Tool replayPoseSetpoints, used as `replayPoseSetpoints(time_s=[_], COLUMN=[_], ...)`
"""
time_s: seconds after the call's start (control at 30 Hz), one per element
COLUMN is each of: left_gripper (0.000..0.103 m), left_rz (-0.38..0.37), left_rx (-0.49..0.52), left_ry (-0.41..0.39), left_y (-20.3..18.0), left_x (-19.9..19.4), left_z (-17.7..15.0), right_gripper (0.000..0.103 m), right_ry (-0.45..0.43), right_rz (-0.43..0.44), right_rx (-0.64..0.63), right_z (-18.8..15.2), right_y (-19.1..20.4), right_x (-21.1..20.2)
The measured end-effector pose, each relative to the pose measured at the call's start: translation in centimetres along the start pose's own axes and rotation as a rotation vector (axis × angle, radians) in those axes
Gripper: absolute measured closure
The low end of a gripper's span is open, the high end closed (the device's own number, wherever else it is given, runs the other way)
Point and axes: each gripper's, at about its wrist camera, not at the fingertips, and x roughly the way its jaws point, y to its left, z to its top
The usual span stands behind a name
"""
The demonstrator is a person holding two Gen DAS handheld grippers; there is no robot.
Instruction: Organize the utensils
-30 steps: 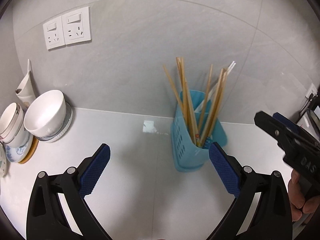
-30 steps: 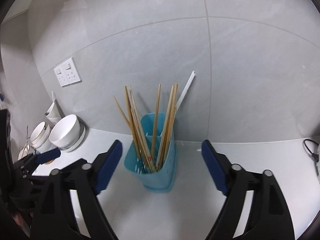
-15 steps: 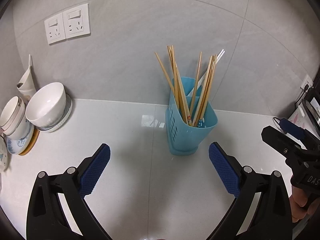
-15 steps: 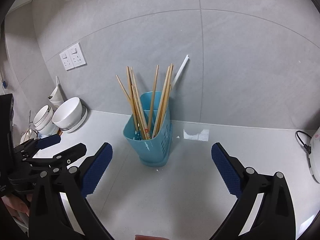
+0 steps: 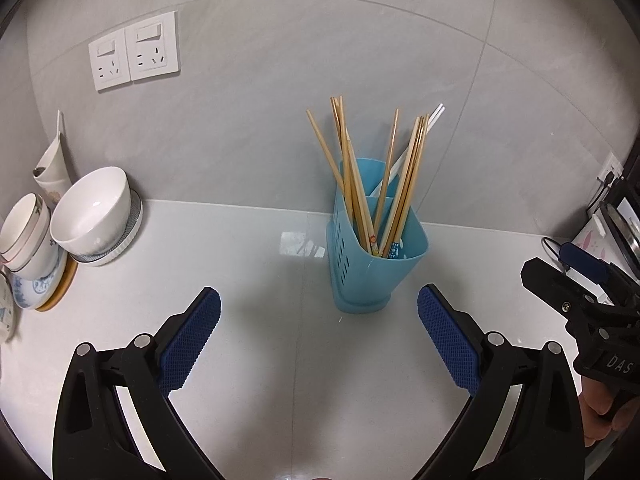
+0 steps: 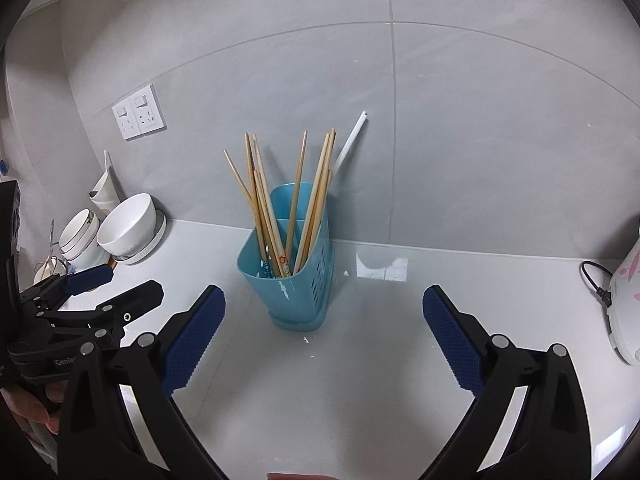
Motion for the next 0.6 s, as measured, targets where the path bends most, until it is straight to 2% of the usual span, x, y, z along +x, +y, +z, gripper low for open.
replayPoseSetpoints(time_s=[0.6], left_gripper=[0.006], left_rz=[-0.010], left_rx=[0.002], left_ry=[0.002], left_y=[-0.24], left_x=[0.19], left_z=[0.36], right_gripper=[0.008], right_ry=[0.010], right_rz=[-0.022], right_rx=[0.007], right_z=[-0.11], right_y=[0.11], right_x=[0.40])
